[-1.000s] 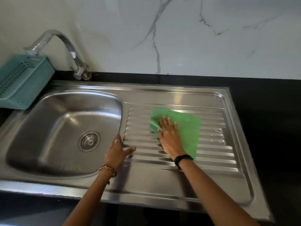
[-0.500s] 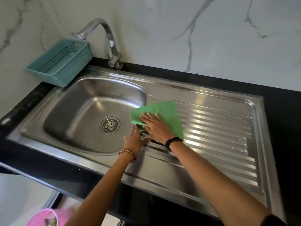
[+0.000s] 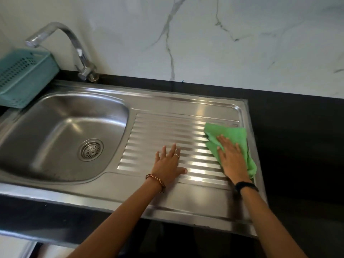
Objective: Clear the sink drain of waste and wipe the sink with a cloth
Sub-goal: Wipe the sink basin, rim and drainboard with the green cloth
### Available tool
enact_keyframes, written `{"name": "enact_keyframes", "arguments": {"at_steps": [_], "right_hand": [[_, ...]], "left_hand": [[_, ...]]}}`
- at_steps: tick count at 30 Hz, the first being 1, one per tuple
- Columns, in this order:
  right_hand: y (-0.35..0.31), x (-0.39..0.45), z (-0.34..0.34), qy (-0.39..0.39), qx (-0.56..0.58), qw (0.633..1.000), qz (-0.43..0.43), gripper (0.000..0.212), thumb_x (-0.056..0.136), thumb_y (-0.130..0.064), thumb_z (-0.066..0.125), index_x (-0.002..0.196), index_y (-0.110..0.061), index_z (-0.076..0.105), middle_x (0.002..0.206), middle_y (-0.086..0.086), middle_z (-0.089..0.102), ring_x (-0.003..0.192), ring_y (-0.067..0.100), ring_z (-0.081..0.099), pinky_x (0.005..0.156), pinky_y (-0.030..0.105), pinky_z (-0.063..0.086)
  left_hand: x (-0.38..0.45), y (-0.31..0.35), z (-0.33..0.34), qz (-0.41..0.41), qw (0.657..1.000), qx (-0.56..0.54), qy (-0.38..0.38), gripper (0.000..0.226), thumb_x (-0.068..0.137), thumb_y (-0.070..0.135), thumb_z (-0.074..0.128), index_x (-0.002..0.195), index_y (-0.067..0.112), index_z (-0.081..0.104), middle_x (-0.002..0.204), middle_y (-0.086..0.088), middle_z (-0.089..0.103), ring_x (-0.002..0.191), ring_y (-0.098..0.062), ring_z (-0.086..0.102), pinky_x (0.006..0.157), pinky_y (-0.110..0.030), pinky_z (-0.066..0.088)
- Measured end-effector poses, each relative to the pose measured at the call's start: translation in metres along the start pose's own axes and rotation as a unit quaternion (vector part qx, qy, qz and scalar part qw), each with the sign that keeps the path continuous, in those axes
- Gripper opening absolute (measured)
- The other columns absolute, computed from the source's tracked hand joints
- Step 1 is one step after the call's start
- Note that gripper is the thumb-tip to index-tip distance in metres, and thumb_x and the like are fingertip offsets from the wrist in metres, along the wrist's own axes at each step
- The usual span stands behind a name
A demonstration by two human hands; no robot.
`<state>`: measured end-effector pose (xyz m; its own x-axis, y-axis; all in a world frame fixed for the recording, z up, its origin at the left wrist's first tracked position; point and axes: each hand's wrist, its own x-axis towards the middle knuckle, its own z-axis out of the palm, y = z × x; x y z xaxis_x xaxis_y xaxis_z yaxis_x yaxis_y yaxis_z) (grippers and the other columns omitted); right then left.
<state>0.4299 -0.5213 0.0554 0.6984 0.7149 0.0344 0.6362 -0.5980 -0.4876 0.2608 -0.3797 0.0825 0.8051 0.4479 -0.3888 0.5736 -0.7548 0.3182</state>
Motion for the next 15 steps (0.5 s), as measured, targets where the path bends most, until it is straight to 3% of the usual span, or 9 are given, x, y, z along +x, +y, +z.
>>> {"name": "enact_keyframes", "arguments": {"at_steps": [5, 9, 13, 15], "right_hand": [[0.001, -0.007, -0.003, -0.018, -0.041, 0.997, 0.065, 0.048, 0.101, -0.023, 0.029, 0.147, -0.014, 0.020, 0.157, 0.005, 0.018, 0.146, 0.020, 0.013, 0.119, 0.040, 0.001], [-0.016, -0.019, 0.008, -0.004, -0.068, 0.990, 0.124, 0.050, 0.101, -0.023, 0.027, 0.148, -0.013, 0.016, 0.158, 0.006, 0.013, 0.146, 0.022, 0.012, 0.118, 0.046, 0.003], [-0.056, -0.018, 0.032, -0.037, -0.049, 0.996, 0.067, 0.050, 0.101, -0.022, 0.027, 0.148, -0.013, 0.016, 0.159, 0.006, 0.012, 0.147, 0.020, 0.010, 0.118, 0.046, 0.002], [-0.084, -0.012, 0.050, -0.063, -0.054, 0.996, 0.015, 0.050, 0.101, -0.024, 0.025, 0.148, -0.014, 0.014, 0.159, 0.005, 0.009, 0.147, 0.020, 0.006, 0.118, 0.045, -0.001]], "left_hand": [[-0.010, -0.016, 0.001, 0.005, 0.999, -0.004, 0.033, 0.073, 0.092, 0.046, 0.043, 0.148, 0.018, 0.006, 0.159, -0.004, -0.003, 0.146, -0.023, -0.002, 0.118, -0.045, 0.003], [-0.023, -0.056, -0.008, -0.066, 0.990, -0.050, 0.118, 0.070, 0.091, 0.040, 0.048, 0.147, 0.018, 0.013, 0.158, -0.005, 0.004, 0.146, -0.023, 0.000, 0.119, -0.046, 0.006], [-0.041, -0.101, -0.015, -0.168, 0.972, -0.080, 0.143, 0.083, 0.086, 0.048, 0.054, 0.148, 0.014, 0.010, 0.158, -0.013, 0.002, 0.146, -0.028, 0.000, 0.118, -0.047, 0.006], [-0.049, -0.115, -0.017, -0.202, 0.962, -0.115, 0.140, 0.080, 0.082, 0.048, 0.059, 0.144, 0.013, 0.023, 0.155, -0.015, 0.018, 0.143, -0.032, 0.017, 0.114, -0.048, 0.020]]}}
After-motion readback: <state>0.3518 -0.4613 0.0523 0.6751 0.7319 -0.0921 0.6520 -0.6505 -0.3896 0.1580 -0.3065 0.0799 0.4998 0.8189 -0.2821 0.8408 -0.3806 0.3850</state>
